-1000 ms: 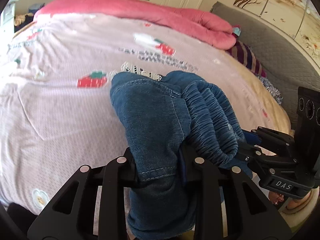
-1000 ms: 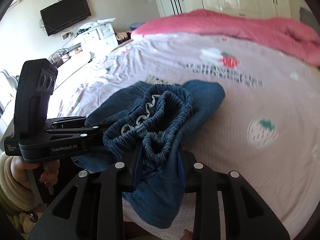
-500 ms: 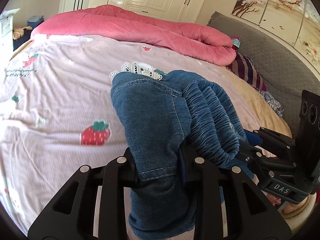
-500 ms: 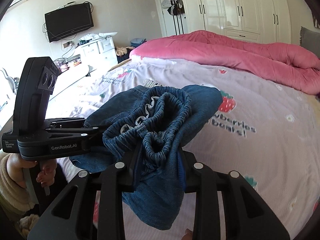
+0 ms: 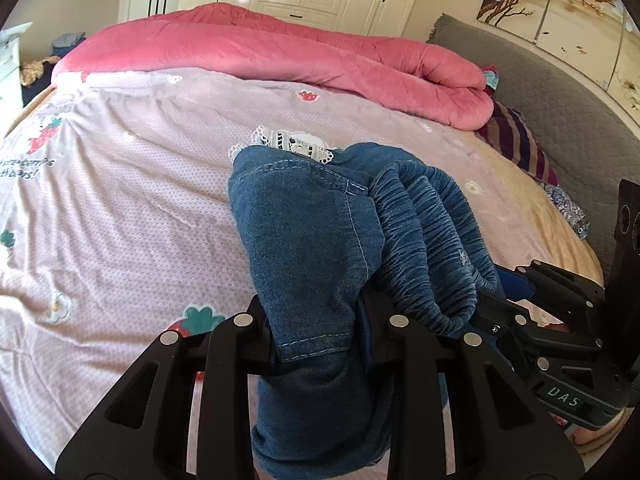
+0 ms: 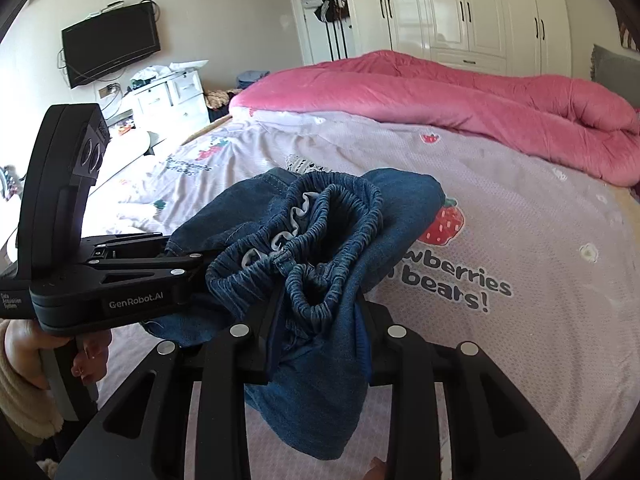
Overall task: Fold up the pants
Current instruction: 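Fold the pants side over the waistband with the left gripper, then open the left gripper and withdraw both grippers from the folded pants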
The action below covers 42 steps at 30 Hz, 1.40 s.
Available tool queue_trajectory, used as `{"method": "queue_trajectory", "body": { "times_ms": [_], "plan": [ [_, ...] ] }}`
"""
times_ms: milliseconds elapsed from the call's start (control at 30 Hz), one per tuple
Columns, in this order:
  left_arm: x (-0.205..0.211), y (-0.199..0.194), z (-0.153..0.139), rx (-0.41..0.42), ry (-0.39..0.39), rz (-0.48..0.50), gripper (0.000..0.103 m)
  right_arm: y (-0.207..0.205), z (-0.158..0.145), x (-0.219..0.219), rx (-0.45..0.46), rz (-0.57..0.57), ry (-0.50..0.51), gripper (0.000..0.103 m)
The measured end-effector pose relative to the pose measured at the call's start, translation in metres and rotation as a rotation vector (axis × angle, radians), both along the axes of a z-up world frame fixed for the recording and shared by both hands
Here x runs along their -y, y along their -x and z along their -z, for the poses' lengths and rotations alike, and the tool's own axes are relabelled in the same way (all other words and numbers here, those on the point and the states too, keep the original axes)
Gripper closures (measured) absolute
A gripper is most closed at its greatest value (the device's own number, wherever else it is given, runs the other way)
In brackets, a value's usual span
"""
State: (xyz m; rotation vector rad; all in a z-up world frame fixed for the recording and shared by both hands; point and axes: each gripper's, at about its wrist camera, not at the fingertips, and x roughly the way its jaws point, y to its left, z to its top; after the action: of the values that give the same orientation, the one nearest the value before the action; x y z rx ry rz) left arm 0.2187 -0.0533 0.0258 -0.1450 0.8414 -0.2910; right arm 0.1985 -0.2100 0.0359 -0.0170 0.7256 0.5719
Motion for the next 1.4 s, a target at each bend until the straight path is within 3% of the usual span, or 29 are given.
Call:
{"method": "queue_trajectory", "body": {
  "times_ms": [400,667,967,1400],
  "plan": [
    [-0.007,-0.025,0.051,-0.093,-0.009,-0.010,0.080,-0.028,0.049,0.001,-0.183,0.047,-0.036,0.071],
    [-0.018,-0.025,0.065,-0.119,0.018,-0.038,0.058,-0.031,0.063,0.013,-0.249,0.090,-0.060,0.052],
    [-0.023,-0.016,0.071,-0.117,0.002,-0.052,0.045,-0.025,0.071,0.013,-0.250,0.149,0.015,0.030],
    [-0.027,-0.012,0.065,-0.124,-0.002,-0.058,0.036,-0.022,0.064,0.009,-0.221,0.183,0.058,0.023]
  ]
}}
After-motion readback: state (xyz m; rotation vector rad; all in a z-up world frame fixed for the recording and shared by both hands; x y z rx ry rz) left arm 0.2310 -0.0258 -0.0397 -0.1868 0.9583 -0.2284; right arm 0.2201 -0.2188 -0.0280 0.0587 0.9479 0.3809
